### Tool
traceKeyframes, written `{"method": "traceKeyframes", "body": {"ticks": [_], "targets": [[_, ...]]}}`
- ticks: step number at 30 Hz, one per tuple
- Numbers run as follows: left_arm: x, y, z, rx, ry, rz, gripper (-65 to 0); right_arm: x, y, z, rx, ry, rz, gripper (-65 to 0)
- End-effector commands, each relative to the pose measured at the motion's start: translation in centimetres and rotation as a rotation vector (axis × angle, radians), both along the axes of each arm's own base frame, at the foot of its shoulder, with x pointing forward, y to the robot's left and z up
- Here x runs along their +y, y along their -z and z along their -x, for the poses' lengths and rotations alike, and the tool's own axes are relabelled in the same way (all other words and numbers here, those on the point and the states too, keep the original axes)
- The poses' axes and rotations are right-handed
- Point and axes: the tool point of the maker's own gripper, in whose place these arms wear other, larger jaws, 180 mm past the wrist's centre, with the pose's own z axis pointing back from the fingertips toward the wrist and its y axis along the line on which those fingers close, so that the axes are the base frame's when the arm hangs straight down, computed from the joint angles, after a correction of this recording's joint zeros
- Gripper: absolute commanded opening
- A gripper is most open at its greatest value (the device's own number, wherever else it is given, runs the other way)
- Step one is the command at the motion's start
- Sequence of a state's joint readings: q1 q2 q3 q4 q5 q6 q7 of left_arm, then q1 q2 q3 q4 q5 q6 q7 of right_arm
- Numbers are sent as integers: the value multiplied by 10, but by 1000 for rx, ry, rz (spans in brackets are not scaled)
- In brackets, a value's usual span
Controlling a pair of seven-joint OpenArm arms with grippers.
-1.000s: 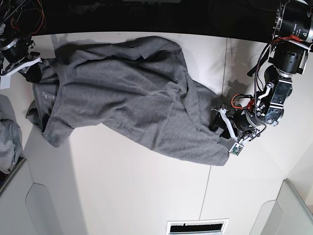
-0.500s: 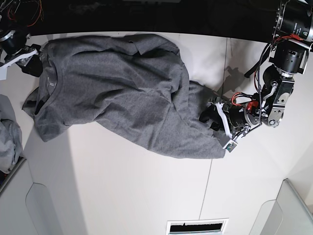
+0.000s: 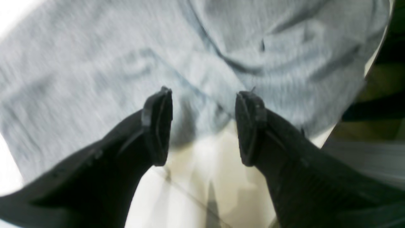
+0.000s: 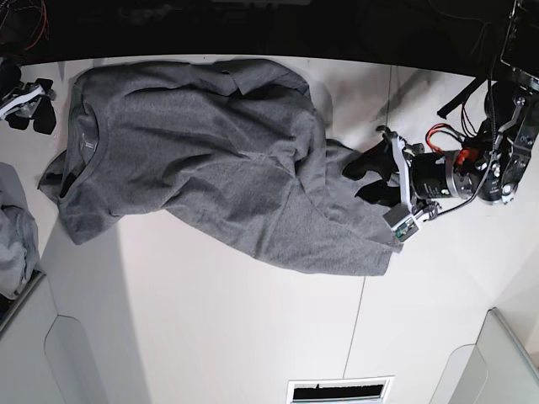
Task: Layout the t-shirt on the table in an organized manner, then fold the t-shirt properly
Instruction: 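Grasp the bunched hem corner with the left gripper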
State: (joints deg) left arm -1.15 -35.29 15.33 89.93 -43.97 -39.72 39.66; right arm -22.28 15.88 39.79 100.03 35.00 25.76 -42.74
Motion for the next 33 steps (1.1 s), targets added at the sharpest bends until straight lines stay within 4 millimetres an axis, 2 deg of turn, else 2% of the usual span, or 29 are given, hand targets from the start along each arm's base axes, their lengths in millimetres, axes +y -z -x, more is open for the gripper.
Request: {"method": "traceKeyframes", "body": {"ticks": [1,4,6,9,12,22,27,29,33], "targets": [[7,-8,-2,-22,-19,14,-306,-4,-8,2,-11,-18,13,-303],[28,-2,8,-7,-118,36,-306,-6,-1,20,36,-24,15,-303],[44,-7,5,-31,-203,66,-306,-6,2,28,56,-25,14,-303],[64,-17,-3,-73,-310,99,-306,-5,3,31,63,-25,8,-303],[75,-20,-8,-87,-347,97,-306,-5,3,30,59,-24,8,-303],[115,19,-14,-43,-464,36,-306,-7,6,34,76,-22,13,-303],[133,33,-24,0,-533,46,-305,-10,22,43,114,8,-18,-303],[137,36,-29,13,-557,59,-305,-10,28,45,125,12,-31,-303],[132,43,-36,32,-578,87,-252,3,36,42,136,-26,-58,-303]]}}
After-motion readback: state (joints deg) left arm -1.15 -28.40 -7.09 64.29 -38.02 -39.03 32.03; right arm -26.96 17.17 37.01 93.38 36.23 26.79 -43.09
